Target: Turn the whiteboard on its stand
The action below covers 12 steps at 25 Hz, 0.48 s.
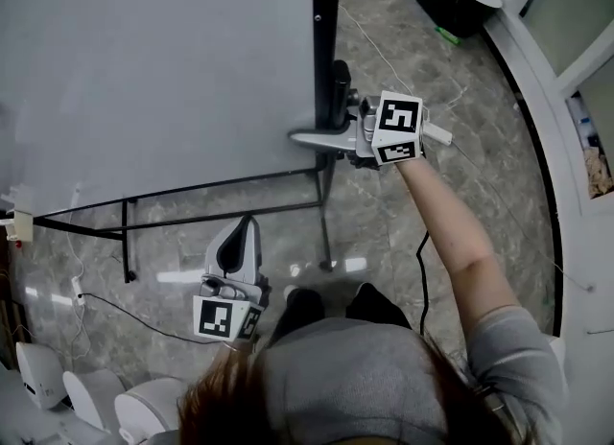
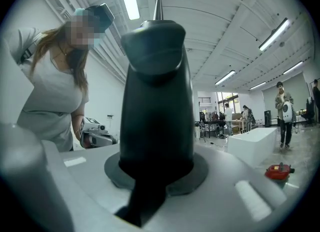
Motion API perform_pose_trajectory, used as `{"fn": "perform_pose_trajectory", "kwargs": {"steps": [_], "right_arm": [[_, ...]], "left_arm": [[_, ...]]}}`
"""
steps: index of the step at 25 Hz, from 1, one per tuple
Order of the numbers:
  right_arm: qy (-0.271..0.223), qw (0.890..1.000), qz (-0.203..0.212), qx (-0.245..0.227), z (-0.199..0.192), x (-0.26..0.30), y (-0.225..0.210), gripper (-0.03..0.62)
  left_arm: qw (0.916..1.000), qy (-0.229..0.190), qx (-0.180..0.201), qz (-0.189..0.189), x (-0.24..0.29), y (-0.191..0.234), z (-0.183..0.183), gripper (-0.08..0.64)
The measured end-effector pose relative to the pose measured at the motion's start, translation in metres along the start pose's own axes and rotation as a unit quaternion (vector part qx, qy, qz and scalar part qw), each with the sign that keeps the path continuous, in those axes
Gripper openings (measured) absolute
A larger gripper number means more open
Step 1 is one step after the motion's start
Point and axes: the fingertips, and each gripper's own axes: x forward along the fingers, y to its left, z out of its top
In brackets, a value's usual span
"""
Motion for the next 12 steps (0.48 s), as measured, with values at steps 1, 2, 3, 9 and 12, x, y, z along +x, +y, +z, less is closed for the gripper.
{"fn": "perform_pose_trajectory", "kwargs": {"steps": [1,2,3,9,12], "right_arm": [[0.000,1.000,0.003,0.000,0.000,-0.005,0.002,0.084],[0.001,1.000,0.007,-0.001,0.000,-0.011,0.004,0.084],[0.001,1.000,0.009,-0.001,0.000,-0.016,0.005,0.084],[0.002,1.000,0.006,0.003,-0.007,-0.063,0.001,0.084],[-0.001,1.000,0.001,0.003,-0.011,-0.110,0.000,0.084]], "left_arm": [[1.0000,0.001,-0.004,0.007,0.002,-0.008,-0.003,-0.003],[0.9998,0.001,-0.011,0.015,0.006,-0.015,-0.005,-0.003],[0.9996,-0.001,-0.018,0.022,0.010,-0.022,-0.006,-0.004],[0.9993,-0.004,-0.016,0.035,0.036,-0.062,-0.010,-0.003],[0.9992,0.001,-0.017,0.036,0.058,-0.092,-0.022,-0.003]]}}
